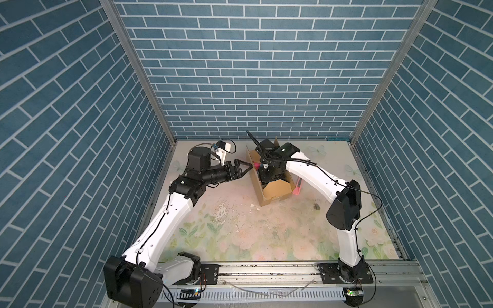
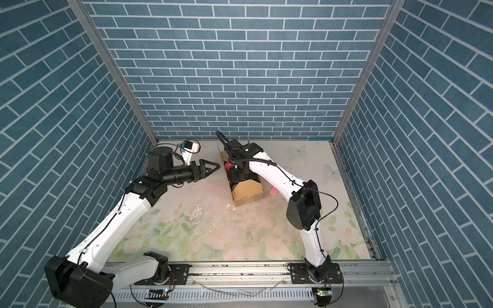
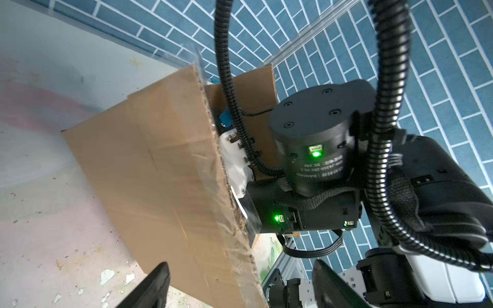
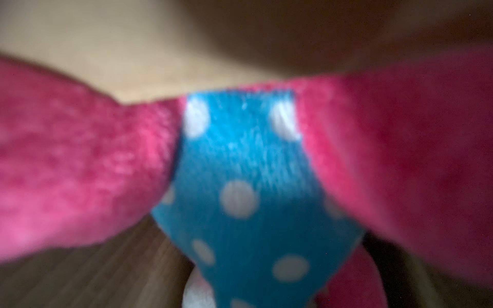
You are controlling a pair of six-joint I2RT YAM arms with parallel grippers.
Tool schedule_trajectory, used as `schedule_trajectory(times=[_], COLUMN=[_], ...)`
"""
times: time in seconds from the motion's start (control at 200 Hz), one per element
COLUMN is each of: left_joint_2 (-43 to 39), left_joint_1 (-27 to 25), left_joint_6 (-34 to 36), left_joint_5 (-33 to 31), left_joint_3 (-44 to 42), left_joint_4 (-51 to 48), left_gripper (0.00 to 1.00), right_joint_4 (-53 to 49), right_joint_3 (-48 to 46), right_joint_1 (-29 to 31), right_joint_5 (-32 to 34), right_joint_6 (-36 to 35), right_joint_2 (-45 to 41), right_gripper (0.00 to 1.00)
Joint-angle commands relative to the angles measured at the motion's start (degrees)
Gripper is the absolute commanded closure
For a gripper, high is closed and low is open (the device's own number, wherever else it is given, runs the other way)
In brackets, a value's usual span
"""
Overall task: Unpack the express box
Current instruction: 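Grasp the pink-and-blue plush toy inside the box with the right gripper, then lift the plush toy out of the box with the right gripper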
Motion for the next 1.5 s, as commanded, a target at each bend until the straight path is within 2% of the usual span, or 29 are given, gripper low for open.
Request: schedule_trajectory(times=[0.0, 0.11, 0.245, 0.505, 0.885, 1.125, 1.25, 1.396, 1.496], left_joint_2=[2.3, 4.7, 6.3, 6.7, 7.8, 2.5, -0.9, -3.4, -4.8], left_joint_1=[-1.7, -1.9, -2.1, -2.1, -2.1, -2.0, -1.3, 2.1, 4.9], left_joint_6=[0.1, 0.1, 0.3, 0.1, -0.2, 0.8, 2.1, 4.2, 5.8], left_joint_5=[-2.6, -3.7, -6.3, -11.5, -16.2, -16.6, -16.4, -14.8, -14.0], left_joint_3=[-0.4, -1.5, -3.1, -5.4, -3.2, 0.6, 3.7, 6.7, 7.2], left_joint_4=[3.1, 4.2, 4.6, 4.2, 0.8, -3.9, -7.9, -11.5, -12.2], left_gripper=[0.17, 0.27, 0.34, 0.37, 0.37, 0.32, 0.27, 0.23, 0.19], right_joint_4=[-0.3, -0.1, 0.5, 1.6, 6.2, 7.3, 8.9, 10.9, 7.6], right_joint_3=[3.7, 4.0, 4.1, 4.1, 1.6, 1.7, 1.7, 0.2, 0.4], right_joint_1=[0.7, 1.1, 1.6, 2.1, 2.2, 1.7, 1.1, -1.1, -4.0], right_joint_5=[-0.8, -1.2, -1.6, -2.3, -5.0, -3.6, -0.1, 3.1, 5.8], right_joint_6=[-0.9, -1.0, -1.1, -1.2, -3.0, -4.0, -4.0, -4.1, -4.8], right_joint_2=[0.6, 0.5, -0.2, -2.8, -10.7, -13.5, -16.7, -24.3, -28.7], right_gripper=[1.00, 1.00, 1.00, 1.00, 1.00, 1.00, 1.00, 1.00, 1.00])
